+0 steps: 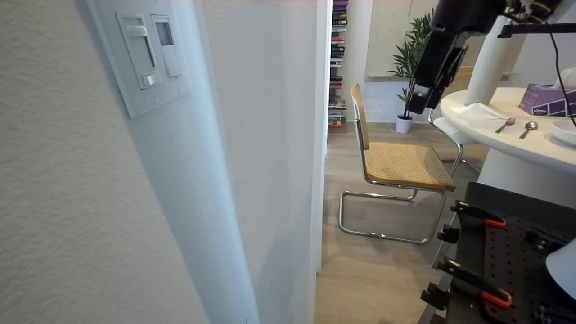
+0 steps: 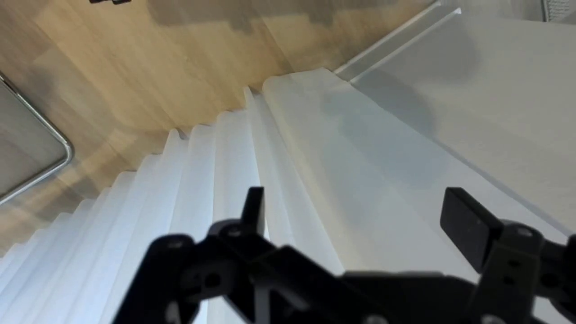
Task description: Pull the blinds to the right, switch off the light, then pull the blinds to the left
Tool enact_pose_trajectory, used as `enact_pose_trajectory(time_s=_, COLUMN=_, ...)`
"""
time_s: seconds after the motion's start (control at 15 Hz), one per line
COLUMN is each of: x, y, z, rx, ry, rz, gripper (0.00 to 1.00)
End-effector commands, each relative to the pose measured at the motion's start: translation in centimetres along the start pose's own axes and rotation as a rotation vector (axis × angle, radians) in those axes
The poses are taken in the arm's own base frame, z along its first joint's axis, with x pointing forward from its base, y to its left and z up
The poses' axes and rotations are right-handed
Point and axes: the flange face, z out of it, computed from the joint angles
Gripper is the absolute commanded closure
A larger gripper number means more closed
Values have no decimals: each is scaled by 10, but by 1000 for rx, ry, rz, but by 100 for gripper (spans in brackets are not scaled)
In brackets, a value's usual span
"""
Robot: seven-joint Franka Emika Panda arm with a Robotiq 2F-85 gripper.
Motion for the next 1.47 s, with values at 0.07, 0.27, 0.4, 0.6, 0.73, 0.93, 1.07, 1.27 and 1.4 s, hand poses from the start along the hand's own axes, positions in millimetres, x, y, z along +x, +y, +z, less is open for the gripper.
enact_pose_trajectory(time_s=0.07, x=3, y=-13, z=0, rx=-7, ry=-8, rz=-27, gripper=0)
enact_pose_trajectory(time_s=0.27, x=2, y=-52, z=-3, rx=-11, ry=-4, rz=-118, gripper=0)
enact_pose_trajectory(time_s=0.4, x=-2, y=-84, z=-3, rx=-26, ry=11, rz=-192, gripper=0)
enact_pose_trajectory(time_s=0.6, x=-9, y=-134, z=-8, rx=-33, ry=63, rz=-289, gripper=0)
enact_pose_trajectory(time_s=0.73, x=-11, y=-167, z=-14, rx=-38, ry=144, rz=-333, gripper=0)
enact_pose_trajectory(time_s=0.93, x=-7, y=-212, z=-28, rx=-12, ry=298, rz=-346, gripper=0)
enact_pose_trajectory(time_s=1.07, x=-3, y=-234, z=-36, rx=3, ry=361, rz=-357, gripper=0)
enact_pose_trajectory(time_s=1.27, x=-4, y=-268, z=-46, rx=6, ry=418, rz=-380, gripper=0)
enact_pose_trajectory(time_s=1.4, x=-4, y=-287, z=-52, rx=5, ry=457, rz=-399, gripper=0)
